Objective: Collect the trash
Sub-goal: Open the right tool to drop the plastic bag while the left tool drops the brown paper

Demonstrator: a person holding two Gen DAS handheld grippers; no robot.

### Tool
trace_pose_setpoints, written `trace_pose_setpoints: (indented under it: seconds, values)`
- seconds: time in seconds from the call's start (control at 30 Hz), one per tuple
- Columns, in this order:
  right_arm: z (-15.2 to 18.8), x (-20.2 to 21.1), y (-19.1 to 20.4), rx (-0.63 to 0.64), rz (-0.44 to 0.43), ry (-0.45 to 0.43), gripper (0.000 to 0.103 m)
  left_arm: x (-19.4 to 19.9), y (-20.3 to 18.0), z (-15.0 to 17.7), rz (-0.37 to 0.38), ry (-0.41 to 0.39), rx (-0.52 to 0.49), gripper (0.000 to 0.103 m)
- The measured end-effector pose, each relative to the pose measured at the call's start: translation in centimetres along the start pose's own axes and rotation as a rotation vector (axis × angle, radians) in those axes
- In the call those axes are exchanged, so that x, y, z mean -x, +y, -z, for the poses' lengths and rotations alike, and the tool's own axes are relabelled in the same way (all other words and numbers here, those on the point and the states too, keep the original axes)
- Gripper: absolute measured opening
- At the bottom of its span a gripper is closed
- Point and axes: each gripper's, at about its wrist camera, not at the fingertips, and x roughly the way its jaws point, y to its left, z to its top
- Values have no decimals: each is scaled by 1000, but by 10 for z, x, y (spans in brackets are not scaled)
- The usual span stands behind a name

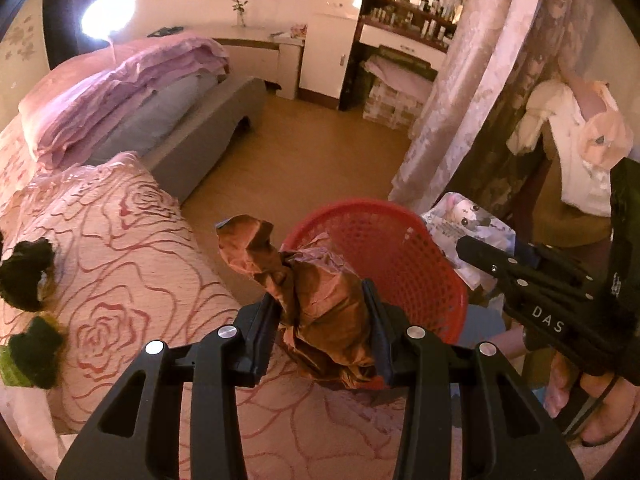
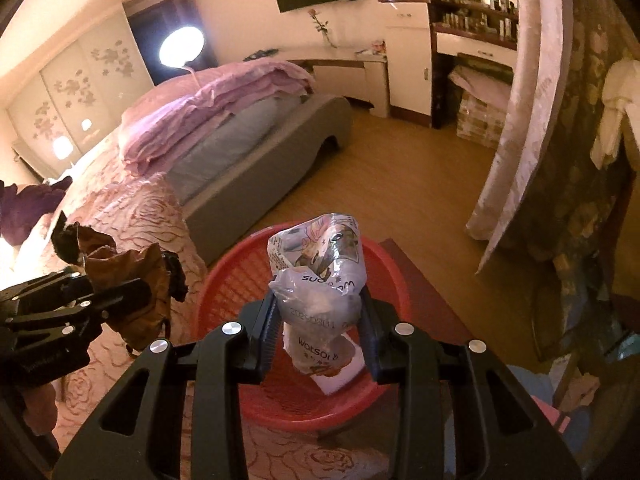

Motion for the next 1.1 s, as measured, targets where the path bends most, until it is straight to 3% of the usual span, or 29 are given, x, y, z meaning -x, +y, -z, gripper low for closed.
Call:
trace_pose_setpoints:
  seconds: [0.3,0.57,0.83,1.1]
  values:
    - [8,-18,-9,-17,4,52,36,-26,-7,3,-3,50,-18,44]
    - [8,-20,-10,-28,2,60,52,-29,-7,3,-24,26,-31,69]
    - [10,-14,-9,-33,11,50,57,-23,-4,6,-42,17,-25,75]
    - [15,-5,-4,-38,13,33,60,-7,4,13,-60,-6,-9,75]
